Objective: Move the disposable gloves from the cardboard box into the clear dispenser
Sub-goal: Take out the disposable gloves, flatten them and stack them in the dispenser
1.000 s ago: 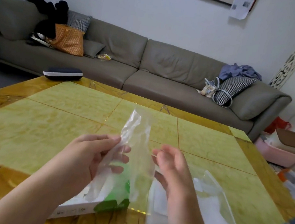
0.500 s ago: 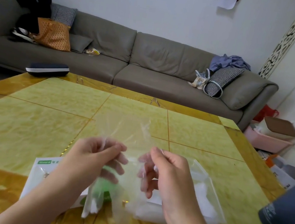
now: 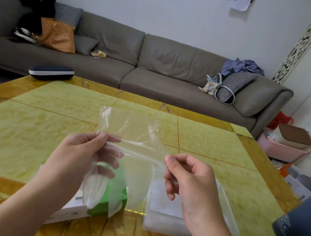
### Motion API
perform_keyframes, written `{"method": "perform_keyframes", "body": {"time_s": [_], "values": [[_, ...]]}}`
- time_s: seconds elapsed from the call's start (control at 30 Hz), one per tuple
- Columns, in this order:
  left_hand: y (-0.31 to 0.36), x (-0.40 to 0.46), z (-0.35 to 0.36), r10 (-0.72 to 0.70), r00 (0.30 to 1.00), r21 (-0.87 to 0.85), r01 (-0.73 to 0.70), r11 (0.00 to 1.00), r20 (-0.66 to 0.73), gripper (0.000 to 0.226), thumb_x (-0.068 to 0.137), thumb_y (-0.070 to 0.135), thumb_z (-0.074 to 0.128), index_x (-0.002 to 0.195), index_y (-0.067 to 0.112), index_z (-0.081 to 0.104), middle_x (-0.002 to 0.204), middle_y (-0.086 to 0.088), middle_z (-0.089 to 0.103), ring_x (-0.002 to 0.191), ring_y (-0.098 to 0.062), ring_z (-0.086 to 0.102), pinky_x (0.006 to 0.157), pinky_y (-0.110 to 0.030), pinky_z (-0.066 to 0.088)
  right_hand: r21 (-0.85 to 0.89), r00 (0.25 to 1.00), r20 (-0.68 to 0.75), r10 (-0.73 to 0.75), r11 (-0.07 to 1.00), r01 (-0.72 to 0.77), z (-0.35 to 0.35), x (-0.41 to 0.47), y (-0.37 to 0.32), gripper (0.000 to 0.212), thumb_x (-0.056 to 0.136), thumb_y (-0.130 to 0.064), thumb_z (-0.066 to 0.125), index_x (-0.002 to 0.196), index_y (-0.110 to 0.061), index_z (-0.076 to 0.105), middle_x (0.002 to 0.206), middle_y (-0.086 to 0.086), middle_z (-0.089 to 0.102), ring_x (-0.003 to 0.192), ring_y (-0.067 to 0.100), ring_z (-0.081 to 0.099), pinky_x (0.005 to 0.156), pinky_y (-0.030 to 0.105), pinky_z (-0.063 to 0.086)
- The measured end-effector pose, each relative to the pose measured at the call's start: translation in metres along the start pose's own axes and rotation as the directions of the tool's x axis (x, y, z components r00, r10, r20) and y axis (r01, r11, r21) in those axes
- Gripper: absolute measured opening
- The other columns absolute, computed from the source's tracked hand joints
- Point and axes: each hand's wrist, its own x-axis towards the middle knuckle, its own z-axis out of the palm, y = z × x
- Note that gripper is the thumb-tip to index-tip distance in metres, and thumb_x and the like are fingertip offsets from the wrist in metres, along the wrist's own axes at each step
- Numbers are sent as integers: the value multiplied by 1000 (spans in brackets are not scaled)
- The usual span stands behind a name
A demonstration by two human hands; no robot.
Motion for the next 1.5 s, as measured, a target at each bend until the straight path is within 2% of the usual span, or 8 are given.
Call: {"method": "perform_keyframes", "body": {"time_s": [0.77,0.83,0.97,1.03,1.13,1.23,1.4,1.5], "values": [[10,-9,0,218,971,232,-192,954,-93,17,97,21,66,92,16,82,71,-11,71,50,-15,56,47,-17,48,-113,942,-294,-164,984,136,-21,9,0,22,94,-23,77,89,-9,62,59,-1,52,49,16,39,50,32,33],[17,-22,9,485,873,468,-409,783,-48,15,98,22,66,90,21,79,67,-4,70,46,-10,56,44,-18,47,-235,938,-218,-269,947,216,-18,2,-11,26,95,-37,76,87,-14,68,61,-3,57,54,12,47,55,33,39],[15,-50,42,717,504,717,-697,8,482,21,102,26,58,88,24,74,69,8,58,54,-15,53,43,-36,45,57,942,326,-84,996,69,-20,-8,-41,74,85,-74,57,111,-7,77,100,19,75,90,31,69,68,41,52],[-5,-53,58,604,490,679,-724,-120,629,17,94,24,58,87,22,73,70,6,54,54,-22,53,37,-36,42,85,899,437,23,994,-67,-28,-11,-51,84,83,-76,58,118,-2,76,108,29,73,96,38,70,77,49,55],[-33,-50,72,454,546,673,-717,-182,704,14,71,17,75,85,20,73,68,3,51,51,-24,54,33,-34,38,-259,957,280,77,966,-2,-37,-12,-46,38,93,-39,73,92,-2,80,87,17,78,79,31,75,70,39,61],[-45,-48,78,362,571,651,-744,-151,737,6,80,28,69,81,23,68,68,4,49,53,-21,58,35,-34,39,-515,997,65,48,857,-8,-52,-6,-30,24,98,-13,67,77,-7,76,75,3,79,72,27,76,67,40,64],[-45,-51,101,231,698,677,-715,173,678,49,91,76,38,112,41,66,94,22,58,84,5,59,59,-13,42,-368,993,-89,72,924,-100,-95,9,-19,22,101,-9,65,82,-4,75,76,10,78,63,23,72,58,33,56],[-51,-34,121,259,748,703,-663,257,611,38,105,53,32,127,40,59,115,25,51,110,2,49,85,-20,46,-381,981,-86,171,905,-191,-110,16,-10,22,99,-3,63,79,2,71,80,24,76,52,21,63,49,29,52]]}}
